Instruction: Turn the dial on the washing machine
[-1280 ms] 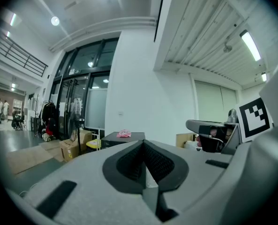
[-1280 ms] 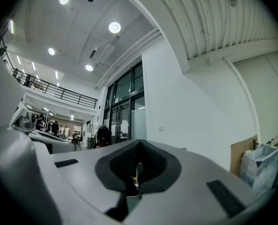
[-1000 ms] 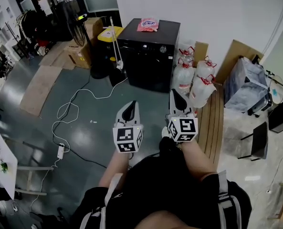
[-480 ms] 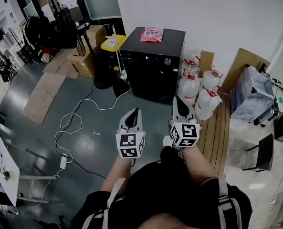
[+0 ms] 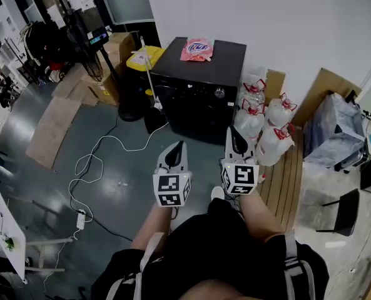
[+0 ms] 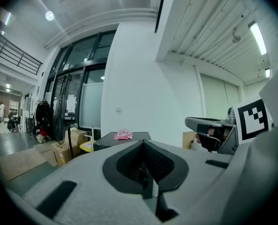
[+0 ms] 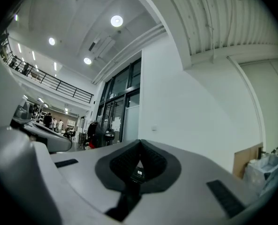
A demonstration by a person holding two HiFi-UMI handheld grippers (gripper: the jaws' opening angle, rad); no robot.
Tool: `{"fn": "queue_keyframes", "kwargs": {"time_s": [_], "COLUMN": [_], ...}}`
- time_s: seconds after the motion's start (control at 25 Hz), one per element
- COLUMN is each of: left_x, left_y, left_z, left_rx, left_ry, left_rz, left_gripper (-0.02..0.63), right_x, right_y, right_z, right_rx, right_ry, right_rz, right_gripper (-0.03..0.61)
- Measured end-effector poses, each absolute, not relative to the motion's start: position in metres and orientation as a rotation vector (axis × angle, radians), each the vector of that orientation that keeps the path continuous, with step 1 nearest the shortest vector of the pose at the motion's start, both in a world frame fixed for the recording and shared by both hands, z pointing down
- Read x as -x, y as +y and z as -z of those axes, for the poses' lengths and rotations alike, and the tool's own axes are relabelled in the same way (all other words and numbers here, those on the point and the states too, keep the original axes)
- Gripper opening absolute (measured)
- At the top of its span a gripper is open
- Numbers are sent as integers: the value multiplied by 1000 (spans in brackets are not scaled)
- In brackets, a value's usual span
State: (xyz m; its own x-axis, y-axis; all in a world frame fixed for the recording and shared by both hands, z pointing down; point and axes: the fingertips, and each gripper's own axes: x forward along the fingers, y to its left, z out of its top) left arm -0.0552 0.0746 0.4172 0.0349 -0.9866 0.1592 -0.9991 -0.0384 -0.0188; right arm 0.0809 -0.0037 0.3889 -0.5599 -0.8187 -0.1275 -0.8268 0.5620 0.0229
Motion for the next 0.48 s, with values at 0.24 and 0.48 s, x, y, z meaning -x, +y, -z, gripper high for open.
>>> {"fn": "queue_keyframes", "kwargs": {"time_s": [0.24,0.48], "left_x": [62,70], "left_y": [-13,-96], "left_z": [-412,-410], "left_rx": [-2186,-2173], "left_ry": [-2102,-2114], "left_rz": [-220,-200], "left_gripper": [-5,-5], "right_x": [-69,-58], "right_y": [-88,-171], "right_z": [-389,-392], "right_rx": [1408,1389], "right_ry": [2703,2722], "right_rz": [-89,-67], "right_gripper": [8,8]}}
